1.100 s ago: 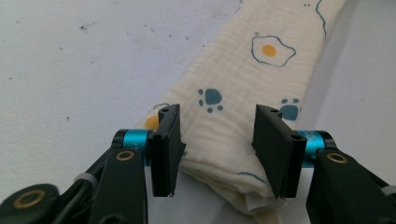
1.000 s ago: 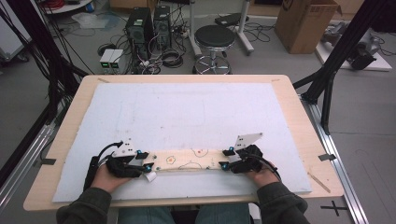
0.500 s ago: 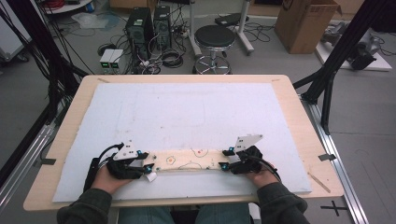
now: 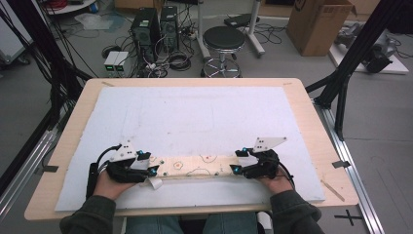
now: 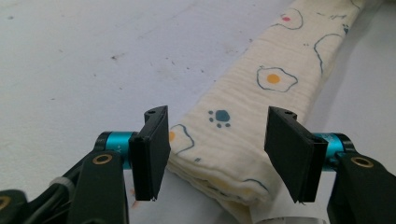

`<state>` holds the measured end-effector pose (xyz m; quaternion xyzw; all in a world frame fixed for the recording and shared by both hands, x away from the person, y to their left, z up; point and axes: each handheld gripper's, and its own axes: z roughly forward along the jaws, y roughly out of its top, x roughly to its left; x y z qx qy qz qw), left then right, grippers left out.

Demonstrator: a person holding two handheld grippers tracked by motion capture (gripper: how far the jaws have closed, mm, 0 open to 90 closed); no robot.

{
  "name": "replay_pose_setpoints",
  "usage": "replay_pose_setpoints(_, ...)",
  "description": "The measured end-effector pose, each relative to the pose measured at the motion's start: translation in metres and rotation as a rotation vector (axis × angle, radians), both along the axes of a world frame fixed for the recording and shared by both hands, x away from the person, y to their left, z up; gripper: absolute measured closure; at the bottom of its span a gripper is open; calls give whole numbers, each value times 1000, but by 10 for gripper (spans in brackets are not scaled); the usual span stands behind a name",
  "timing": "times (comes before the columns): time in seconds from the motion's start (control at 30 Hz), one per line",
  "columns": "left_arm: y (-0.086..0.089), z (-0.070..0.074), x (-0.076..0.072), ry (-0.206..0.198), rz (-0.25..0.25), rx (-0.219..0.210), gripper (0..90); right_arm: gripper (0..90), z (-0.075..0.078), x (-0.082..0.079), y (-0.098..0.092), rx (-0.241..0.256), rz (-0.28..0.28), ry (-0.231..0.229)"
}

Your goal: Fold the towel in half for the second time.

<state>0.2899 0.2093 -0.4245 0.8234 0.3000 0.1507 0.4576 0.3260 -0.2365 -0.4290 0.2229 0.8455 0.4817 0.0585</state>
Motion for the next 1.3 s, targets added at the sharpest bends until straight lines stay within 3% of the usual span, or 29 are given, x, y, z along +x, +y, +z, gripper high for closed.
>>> replay_pose_setpoints(0.23,3,-1,9,4,51,3,417,412,2,13,-5,-12,-105,39)
replay_pose_setpoints(0.5,12,-5,22,20,151,-22,455,457,-2,25,-1,-28,-142,96)
replay_pose_setpoints(0.6,11,-8,26,47,137,-41,470,467,-2,28,2,-22,-142,115)
replay_pose_setpoints(0.7,9,-10,28,76,120,-30,499,484,-5,31,4,-12,-129,144)
replay_pose_setpoints(0.93,3,-15,30,127,95,14,595,546,-8,31,8,-50,-109,178)
replay_pose_setpoints(1.17,0,-17,30,139,75,45,628,585,-11,29,11,-95,-102,183)
replay_pose_setpoints(1.3,0,-18,29,144,67,41,643,589,-11,30,9,-101,-110,186)
